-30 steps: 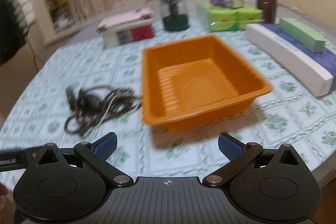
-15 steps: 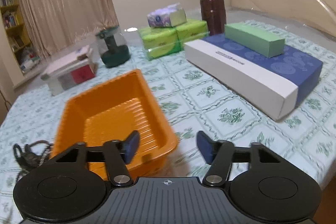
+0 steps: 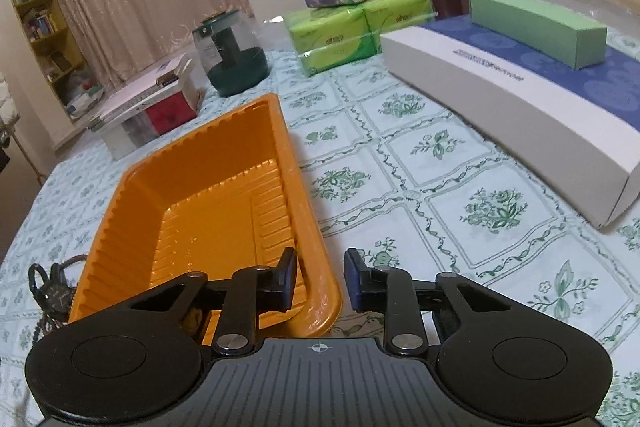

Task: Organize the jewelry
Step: 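Grasp the orange tray rim with the right gripper and pull it closer, then drop a black watch into the tray with the left gripper while the right holds the rim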

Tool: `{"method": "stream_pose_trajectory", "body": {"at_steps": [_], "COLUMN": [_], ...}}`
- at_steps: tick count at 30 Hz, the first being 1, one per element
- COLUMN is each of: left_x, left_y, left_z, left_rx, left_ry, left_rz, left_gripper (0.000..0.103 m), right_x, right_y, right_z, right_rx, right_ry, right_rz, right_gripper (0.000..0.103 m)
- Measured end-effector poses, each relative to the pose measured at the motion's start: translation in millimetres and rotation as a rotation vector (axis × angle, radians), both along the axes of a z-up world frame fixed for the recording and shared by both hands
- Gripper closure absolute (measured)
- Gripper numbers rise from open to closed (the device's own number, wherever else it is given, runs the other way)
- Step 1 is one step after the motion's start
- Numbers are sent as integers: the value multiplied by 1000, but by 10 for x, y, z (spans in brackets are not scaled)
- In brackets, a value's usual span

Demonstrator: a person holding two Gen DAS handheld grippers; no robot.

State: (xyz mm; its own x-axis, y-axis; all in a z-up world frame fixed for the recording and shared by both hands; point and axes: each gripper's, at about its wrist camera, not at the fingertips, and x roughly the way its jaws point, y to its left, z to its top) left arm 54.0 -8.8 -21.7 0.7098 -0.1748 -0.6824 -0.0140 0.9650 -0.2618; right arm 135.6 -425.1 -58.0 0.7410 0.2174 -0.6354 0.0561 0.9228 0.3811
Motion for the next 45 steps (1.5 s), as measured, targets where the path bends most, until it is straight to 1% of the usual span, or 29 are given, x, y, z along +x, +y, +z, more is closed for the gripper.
{"method": "stream_pose_trajectory", "body": {"at_steps": [2,8,12,16,17,18,21,25,28,30,32,34,35,37,40,42,45], "left_x": [-4,-12,-19,-33,-31,-29,-19,10,44,76,110,141,153,176,237,322,483], "left_y": [-9,-14,-13,4,14,24,56,105,154,190,211,195,177,140,165,239,391], "left_z": [-3,-16,-21,-9,-12,-14,-24,-44,-65,-89,-125,-171,-193,-240,-280,-284,-262], "left_rx": [3,-15,-26,-19,-17,-16,-5,21,65,103,136,178,195,236,254,265,273], "left_ry": [1,13,16,13,15,17,21,16,7,-1,-7,-19,-26,-37,-47,-49,-58], "left_rz": [0,-5,-7,-1,3,4,13,11,-1,-14,-40,-86,-114,-165,-191,-184,-136], "left_gripper": [1,1,1,1,1,1,1,1,2,6,14,18,21,24,25,29,35], "right_x": [12,74,133,163,157,152,121,63,30,-20,-88,-147,-172,-207,-240,-260,-250], "right_y": [5,-6,-27,20,36,54,107,177,283,406,550,667,717,774,835,874,913], "right_z": [-4,1,-60,-32,-13,6,77,237,410,530,633,708,741,784,825,848,863], "right_rx": [8,41,106,103,92,83,66,-10,-120,-224,-340,-438,-478,-529,-597,-631,-651], "right_ry": [4,18,35,26,23,20,23,21,8,-17,-47,-69,-78,-88,-97,-101,-99], "right_rz": [6,5,5,10,9,13,33,45,77,110,148,185,202,229,259,273,280], "right_gripper": [82,83,83,84,94,96,96,98,99,99,99,99,100,100,100,100,100]}}
